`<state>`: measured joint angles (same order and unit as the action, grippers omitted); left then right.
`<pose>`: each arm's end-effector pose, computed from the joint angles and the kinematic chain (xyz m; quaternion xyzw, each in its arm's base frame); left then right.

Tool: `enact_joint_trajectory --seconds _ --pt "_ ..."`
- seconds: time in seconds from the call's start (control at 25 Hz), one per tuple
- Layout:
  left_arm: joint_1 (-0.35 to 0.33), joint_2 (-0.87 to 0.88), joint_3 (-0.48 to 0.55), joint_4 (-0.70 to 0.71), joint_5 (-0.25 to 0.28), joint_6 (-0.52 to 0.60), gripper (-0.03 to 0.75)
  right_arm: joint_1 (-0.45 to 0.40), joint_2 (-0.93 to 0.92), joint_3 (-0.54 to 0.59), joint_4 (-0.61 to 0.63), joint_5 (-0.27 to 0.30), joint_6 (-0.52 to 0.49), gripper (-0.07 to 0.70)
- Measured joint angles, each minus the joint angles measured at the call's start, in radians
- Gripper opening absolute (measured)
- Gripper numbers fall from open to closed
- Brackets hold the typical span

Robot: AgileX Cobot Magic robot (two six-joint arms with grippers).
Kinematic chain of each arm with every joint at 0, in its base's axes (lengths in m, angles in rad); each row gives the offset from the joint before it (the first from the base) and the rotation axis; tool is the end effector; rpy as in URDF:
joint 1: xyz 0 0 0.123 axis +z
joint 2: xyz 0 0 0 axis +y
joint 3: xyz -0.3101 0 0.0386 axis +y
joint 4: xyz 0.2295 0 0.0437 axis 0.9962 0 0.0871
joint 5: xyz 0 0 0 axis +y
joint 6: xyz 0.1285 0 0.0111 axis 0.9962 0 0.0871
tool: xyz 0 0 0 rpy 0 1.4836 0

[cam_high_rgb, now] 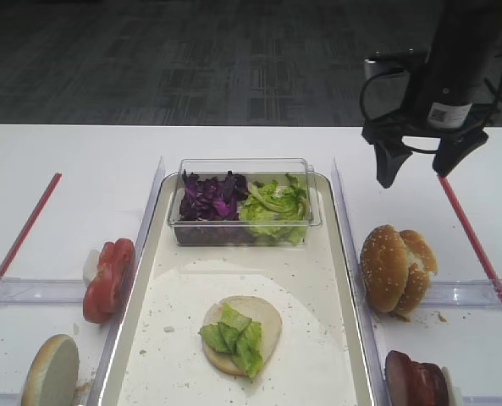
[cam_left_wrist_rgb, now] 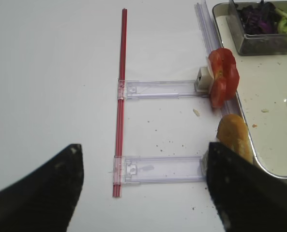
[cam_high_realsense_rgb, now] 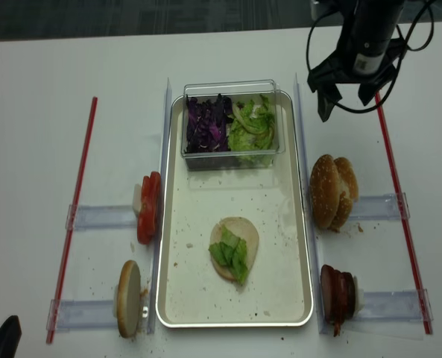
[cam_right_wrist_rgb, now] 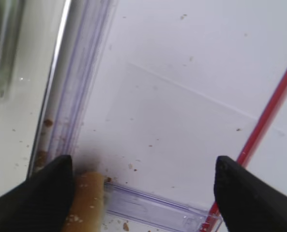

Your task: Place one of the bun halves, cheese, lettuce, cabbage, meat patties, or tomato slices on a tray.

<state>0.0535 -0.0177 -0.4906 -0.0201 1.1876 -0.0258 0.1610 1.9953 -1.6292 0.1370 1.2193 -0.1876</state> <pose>-0.0244 -0.0037 0.2339 -0.0339 0.8819 -0.0035 0.4701 0.3945 0.0808 0.2208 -0.1520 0.9856 0.0646 0.0371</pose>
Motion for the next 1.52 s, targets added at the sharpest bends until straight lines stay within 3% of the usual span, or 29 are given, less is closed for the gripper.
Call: enact_joint_trajectory --seconds 0.56,0.84,1.12,1.52 --pt "0.0 0.0 0.0 0.0 0.0 0.0 0.49 -0.19 0.0 0.0 -0.075 0.0 0.01 0.606" --pt "0.0 0.0 0.0 0.0 0.0 0.0 0.49 -0.197 0.0 0.0 -0.101 0.0 0.028 0.606" --pt "0.0 0.0 0.0 0.0 0.0 0.0 0.49 -0.197 0.0 0.0 -0.028 0.0 0.031 0.606" --pt "0.0 0.0 0.0 0.0 0.0 0.0 0.49 -0.197 -0.081 0.041 -0.018 0.002 0.021 0.606"
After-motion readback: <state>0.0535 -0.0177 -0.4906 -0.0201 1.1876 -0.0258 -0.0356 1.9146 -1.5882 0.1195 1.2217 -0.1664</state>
